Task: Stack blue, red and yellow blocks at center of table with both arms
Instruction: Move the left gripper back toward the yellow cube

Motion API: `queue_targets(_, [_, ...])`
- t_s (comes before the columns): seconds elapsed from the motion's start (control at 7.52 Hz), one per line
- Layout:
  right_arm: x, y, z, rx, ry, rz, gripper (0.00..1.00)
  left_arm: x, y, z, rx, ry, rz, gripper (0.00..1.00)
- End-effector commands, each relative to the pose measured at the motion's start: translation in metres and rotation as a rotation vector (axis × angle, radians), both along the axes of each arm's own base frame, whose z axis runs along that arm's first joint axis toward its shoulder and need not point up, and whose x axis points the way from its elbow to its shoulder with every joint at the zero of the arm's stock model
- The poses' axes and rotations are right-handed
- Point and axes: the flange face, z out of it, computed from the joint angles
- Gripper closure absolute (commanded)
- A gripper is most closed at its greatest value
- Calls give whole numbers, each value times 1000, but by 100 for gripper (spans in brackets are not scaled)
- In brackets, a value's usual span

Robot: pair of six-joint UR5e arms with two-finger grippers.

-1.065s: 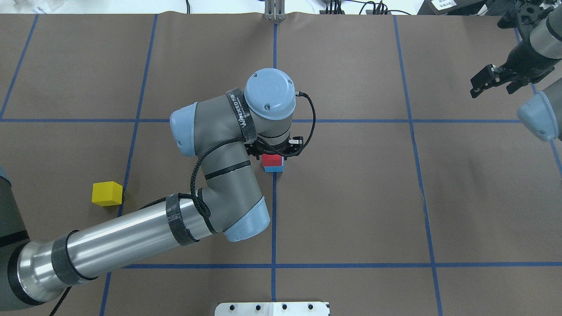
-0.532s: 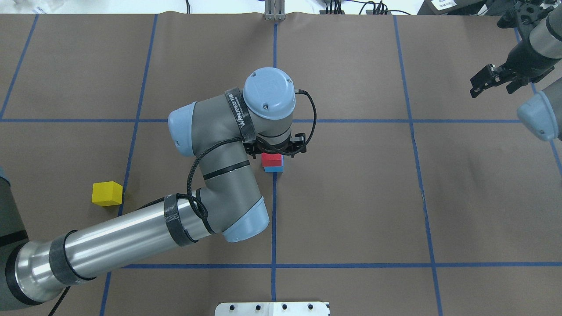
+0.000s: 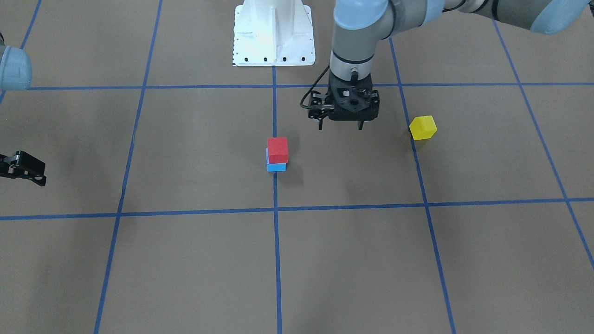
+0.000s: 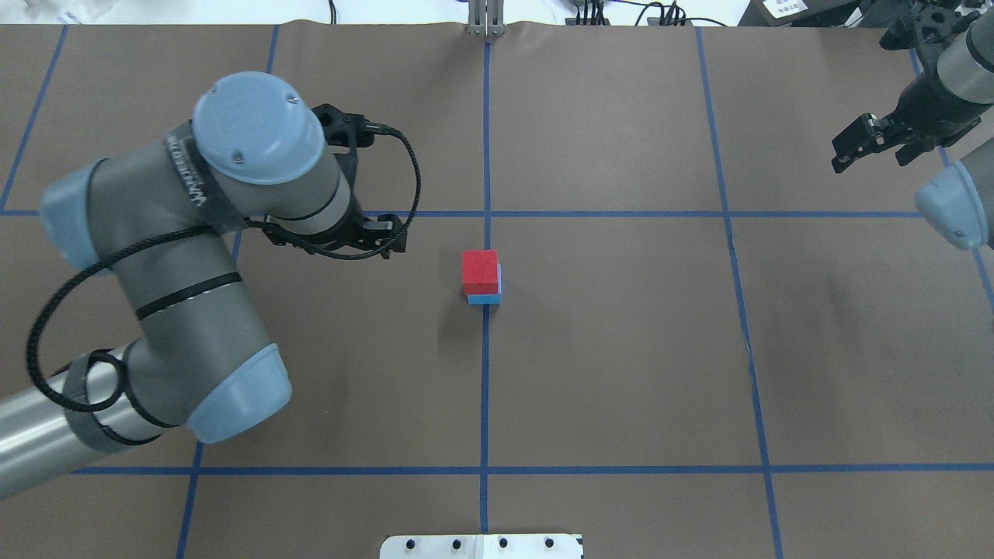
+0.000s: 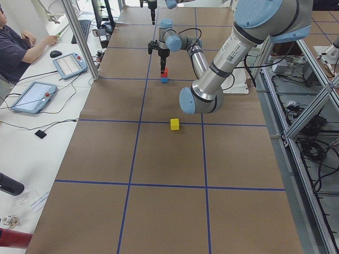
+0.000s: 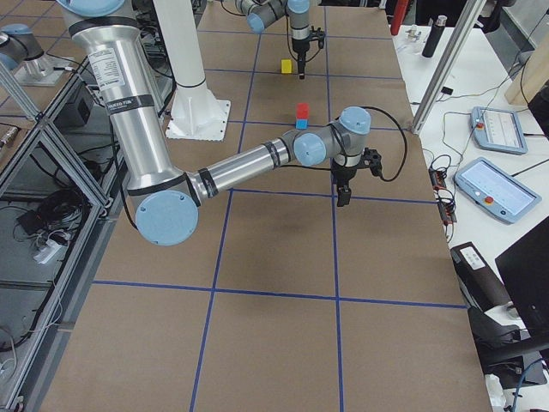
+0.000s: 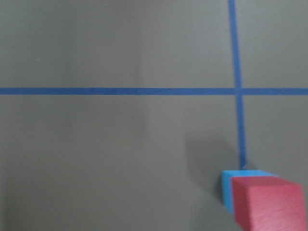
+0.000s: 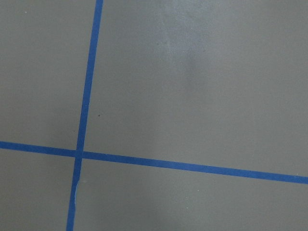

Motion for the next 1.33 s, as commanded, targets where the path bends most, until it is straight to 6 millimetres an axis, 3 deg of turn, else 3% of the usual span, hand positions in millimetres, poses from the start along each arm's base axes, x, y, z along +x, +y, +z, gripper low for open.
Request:
queue_targets(0.0, [0,0,2,-4,3,0,0,-41,1,43,-2,-31,16,0])
queue_targets(0.13, [0,-1,3,-5,3,0,0,-51,8,66,-3,-57,34,0])
queue_targets(0.4, [0,-1,7,-11,8,1,0,-74,24,138,15,-50,42,0])
queue_targets(0.53, [-1,-2,11,-19,11,1,0,-85,26,160,29,-32,30,0])
queue_targets(0.8, [-2,-2,14,-26,14,-1,0,-88,26,172,-1,-42,26,0])
queue_targets(1.2, [-3,-2,22,-37,20,-3,0,-75,17,207,-50,-95,25,0])
